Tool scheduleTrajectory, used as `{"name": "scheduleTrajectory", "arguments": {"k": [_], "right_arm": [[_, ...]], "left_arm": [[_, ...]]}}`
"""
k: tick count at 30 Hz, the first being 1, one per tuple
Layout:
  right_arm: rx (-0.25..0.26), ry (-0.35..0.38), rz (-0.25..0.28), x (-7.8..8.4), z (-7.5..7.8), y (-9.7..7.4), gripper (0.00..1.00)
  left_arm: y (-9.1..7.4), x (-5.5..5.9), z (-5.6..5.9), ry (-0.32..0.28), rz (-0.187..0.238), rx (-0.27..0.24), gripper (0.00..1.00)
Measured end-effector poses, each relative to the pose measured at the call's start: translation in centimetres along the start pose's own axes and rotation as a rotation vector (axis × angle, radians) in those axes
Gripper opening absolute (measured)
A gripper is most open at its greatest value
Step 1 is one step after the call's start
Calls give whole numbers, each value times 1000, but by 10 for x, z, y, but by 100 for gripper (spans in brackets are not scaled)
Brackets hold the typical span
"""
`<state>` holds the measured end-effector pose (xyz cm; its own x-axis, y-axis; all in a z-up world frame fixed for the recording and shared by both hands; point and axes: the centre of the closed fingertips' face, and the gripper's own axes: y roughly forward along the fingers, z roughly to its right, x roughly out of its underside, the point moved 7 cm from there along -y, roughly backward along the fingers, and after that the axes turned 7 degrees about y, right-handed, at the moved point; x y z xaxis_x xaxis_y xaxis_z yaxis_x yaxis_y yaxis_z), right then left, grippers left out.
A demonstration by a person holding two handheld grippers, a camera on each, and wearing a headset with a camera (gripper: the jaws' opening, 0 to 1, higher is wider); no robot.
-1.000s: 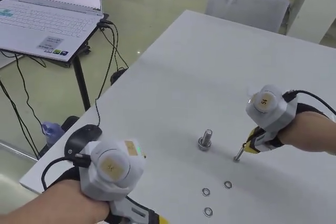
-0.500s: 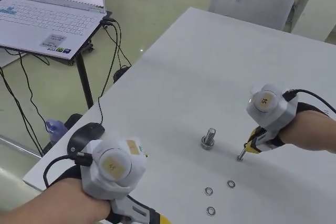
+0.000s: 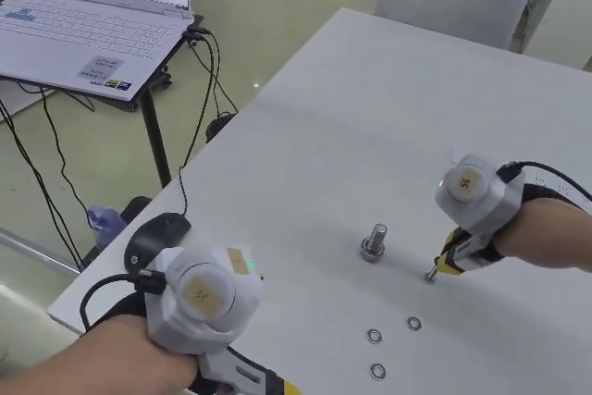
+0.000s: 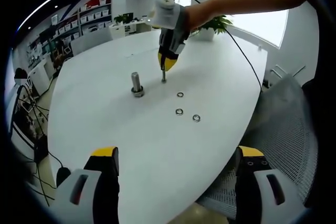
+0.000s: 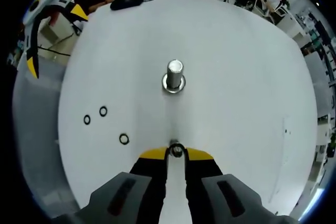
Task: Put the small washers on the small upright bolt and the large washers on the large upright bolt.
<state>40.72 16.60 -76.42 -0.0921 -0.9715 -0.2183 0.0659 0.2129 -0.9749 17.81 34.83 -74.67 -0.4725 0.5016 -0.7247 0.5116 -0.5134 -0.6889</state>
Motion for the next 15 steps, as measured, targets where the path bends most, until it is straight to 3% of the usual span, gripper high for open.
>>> {"name": "scheduleTrajectory", "arguments": {"k": [15], "right_arm": [[-22, -16, -36, 4, -3, 28, 13]], "left_arm": [[0, 7, -1, -12, -10, -3, 90]]}}
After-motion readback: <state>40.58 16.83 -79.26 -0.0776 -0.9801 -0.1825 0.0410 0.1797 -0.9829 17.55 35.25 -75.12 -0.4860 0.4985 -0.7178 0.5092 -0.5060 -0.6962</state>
